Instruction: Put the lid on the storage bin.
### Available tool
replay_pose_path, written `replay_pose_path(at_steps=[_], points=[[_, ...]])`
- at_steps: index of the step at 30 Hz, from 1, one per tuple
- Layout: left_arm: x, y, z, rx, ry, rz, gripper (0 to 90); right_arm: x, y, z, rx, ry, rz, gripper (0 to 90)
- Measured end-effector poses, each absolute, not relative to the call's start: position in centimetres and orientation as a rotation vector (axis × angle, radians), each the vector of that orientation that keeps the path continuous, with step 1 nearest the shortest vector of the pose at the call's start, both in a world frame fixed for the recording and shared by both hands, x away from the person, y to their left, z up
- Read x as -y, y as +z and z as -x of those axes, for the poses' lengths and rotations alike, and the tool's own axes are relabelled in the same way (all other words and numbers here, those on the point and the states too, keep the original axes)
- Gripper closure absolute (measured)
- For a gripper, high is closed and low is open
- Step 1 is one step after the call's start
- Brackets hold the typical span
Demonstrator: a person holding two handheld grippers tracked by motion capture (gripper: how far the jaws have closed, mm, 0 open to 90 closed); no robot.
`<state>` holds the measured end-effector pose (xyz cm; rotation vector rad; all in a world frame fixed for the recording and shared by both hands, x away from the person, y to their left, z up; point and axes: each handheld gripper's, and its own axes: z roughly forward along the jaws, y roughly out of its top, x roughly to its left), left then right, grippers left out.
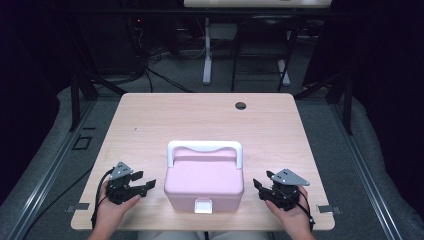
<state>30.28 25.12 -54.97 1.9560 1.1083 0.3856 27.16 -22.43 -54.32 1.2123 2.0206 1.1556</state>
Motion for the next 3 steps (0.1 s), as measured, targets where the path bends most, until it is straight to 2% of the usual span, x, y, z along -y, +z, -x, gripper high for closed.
replay_pose_path(at_steps=[3], points=[[-25.15, -55.04, -30.37, -1.114, 0.384, -1.950, 35.5, 22.45, -54.39, -27.20, -2.020, 1.159, -1.218, 42.2]])
